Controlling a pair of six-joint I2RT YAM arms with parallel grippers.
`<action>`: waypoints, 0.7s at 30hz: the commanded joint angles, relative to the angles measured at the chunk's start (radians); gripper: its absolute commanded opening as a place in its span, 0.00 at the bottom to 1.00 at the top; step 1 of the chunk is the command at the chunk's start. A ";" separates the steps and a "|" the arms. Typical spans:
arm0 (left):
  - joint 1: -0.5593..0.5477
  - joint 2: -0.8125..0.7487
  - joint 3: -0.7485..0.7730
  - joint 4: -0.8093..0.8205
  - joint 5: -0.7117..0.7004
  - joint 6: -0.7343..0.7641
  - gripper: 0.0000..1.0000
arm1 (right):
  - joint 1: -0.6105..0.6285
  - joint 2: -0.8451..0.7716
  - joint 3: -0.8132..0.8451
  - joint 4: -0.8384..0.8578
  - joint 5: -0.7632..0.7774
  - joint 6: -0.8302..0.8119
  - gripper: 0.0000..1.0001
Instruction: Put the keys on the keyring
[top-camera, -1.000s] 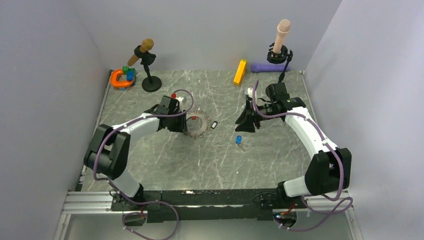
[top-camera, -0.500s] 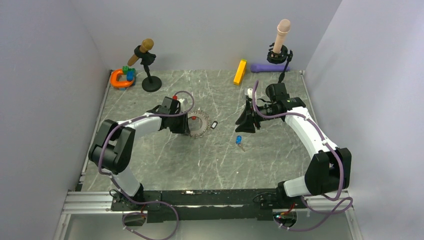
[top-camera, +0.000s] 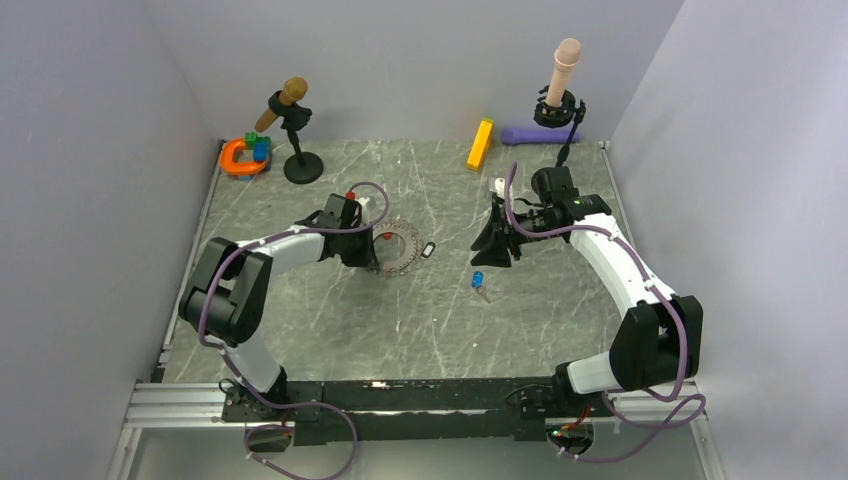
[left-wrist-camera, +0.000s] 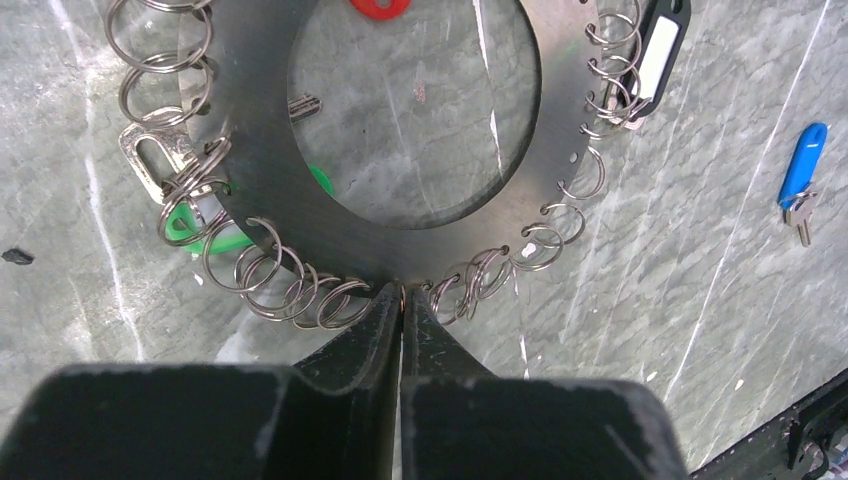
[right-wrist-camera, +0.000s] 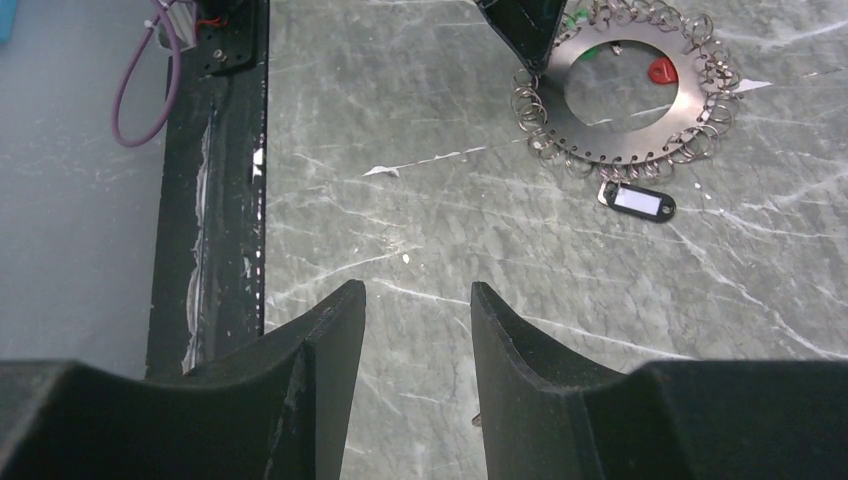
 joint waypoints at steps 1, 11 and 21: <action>0.002 -0.061 0.001 0.023 -0.009 -0.006 0.06 | 0.004 0.000 0.033 -0.016 -0.051 -0.033 0.48; 0.002 -0.155 0.010 -0.019 0.008 0.034 0.08 | 0.004 0.004 0.036 -0.027 -0.056 -0.043 0.48; 0.002 -0.202 -0.017 -0.132 -0.046 0.153 0.12 | 0.004 0.006 0.038 -0.032 -0.054 -0.050 0.48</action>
